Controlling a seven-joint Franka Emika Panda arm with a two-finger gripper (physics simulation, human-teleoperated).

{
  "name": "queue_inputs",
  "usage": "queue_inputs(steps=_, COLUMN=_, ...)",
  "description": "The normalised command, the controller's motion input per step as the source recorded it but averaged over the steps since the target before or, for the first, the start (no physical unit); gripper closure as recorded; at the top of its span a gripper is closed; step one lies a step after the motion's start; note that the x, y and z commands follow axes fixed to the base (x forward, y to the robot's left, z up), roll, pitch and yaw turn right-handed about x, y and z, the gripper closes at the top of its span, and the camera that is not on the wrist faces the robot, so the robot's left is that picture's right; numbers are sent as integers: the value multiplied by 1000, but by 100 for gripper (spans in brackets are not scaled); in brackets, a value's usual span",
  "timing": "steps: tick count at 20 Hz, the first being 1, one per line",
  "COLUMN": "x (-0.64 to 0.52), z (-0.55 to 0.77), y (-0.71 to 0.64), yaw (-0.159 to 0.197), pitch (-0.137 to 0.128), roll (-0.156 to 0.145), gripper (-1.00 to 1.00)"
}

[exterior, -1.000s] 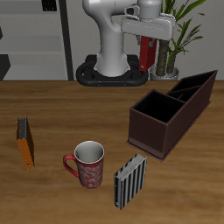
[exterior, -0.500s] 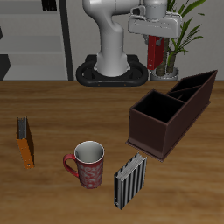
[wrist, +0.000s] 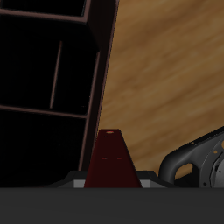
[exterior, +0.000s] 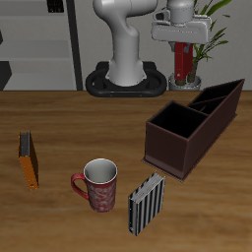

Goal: Place the red book into the left desk caddy's left compartment

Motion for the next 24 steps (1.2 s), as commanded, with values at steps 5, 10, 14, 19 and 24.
queue_inputs(steps=5, x=57, z=-16, y=218, yaw=4, pitch=2, roll=41, gripper=100)
queue_inputs(steps=10, x=115, z=-35, y=258, yaw=3, pitch=11, roll=45, gripper=100)
queue_inputs(steps=14, x=105, z=55, y=249, yaw=18, pitch=-19, roll=53, gripper=100)
queue_inputs(steps=19, x=297, z=58, y=294, yaw=-33, pitch=5, roll=15, gripper=100)
queue_inputs(steps=24, x=235, z=4, y=188, yaw=-25, pitch=16, roll=-8, gripper=100)
